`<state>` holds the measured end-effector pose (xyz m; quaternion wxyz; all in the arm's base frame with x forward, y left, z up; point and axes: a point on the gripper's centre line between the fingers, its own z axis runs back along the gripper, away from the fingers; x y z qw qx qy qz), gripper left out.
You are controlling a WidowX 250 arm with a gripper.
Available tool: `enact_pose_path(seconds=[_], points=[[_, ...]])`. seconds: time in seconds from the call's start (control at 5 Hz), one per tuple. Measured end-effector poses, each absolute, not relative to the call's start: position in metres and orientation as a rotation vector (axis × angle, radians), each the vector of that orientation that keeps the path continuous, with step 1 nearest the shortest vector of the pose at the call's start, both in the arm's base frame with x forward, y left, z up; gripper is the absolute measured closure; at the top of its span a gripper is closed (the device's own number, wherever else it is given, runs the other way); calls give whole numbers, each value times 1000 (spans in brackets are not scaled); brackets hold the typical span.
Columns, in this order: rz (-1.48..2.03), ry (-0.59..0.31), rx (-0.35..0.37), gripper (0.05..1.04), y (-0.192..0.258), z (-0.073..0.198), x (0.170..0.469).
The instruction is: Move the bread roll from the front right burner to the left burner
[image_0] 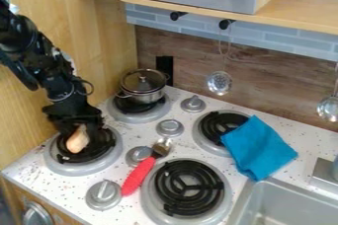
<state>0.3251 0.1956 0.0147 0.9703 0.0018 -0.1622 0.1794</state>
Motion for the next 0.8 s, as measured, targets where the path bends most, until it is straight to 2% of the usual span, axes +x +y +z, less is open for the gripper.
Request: enact_pose_path(seconds=[0.2, 0.4, 0.6, 0.8], points=[[347, -324, -4, 74, 192, 11, 322], [324, -366, 43, 78, 194, 27, 319], [294, -428, 59, 79, 187, 52, 313], [286, -501, 26, 79, 171, 87, 302]])
